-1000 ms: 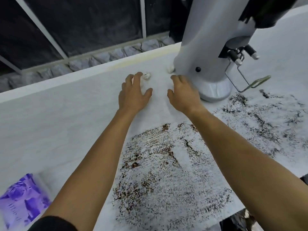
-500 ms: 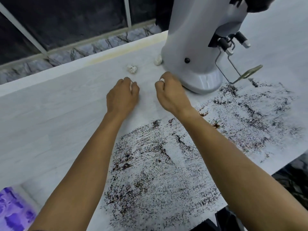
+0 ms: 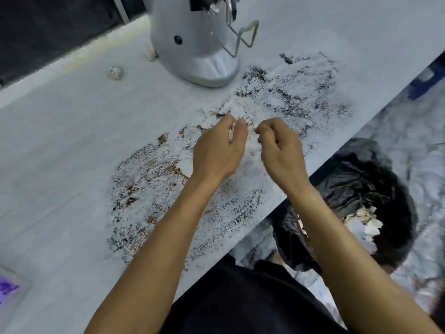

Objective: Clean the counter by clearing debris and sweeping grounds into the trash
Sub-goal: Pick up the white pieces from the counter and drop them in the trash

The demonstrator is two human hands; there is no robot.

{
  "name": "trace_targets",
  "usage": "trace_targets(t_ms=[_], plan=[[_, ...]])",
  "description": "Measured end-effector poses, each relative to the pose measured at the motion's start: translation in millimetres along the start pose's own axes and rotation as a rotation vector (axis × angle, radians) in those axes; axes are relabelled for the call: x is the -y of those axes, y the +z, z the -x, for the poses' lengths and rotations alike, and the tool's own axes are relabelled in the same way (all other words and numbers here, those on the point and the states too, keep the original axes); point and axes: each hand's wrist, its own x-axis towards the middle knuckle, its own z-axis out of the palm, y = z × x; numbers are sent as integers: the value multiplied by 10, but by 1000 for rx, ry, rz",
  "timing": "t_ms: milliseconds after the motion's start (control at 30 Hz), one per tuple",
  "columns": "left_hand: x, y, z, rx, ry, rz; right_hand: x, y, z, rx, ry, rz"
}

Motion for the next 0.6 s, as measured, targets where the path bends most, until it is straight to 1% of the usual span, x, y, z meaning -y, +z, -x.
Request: trace_targets(t_ms=[133,167,233,333,433,500,600], plan=[[-439,634,455,170,47,168,-492,-704,451,-125,165,7],[-528,795,557,215,57,187,-644,-860,551,-137,194,14],[-654,1145,739,318,81,151,-980,-1155,723,-139,247,10],[-730,1684,947,442,53,18,-1533,-1496,891,-70,363,57],[-711,2149,1129,523,-71,-63,-2005,-1664,994,41,458,88],[-675,2354,1235,538,-149,-75,-2218,-1673,1011,98,468,105],[-638,2496,1329,530,-200,-154,-2389,-1648,984,180,464,74]])
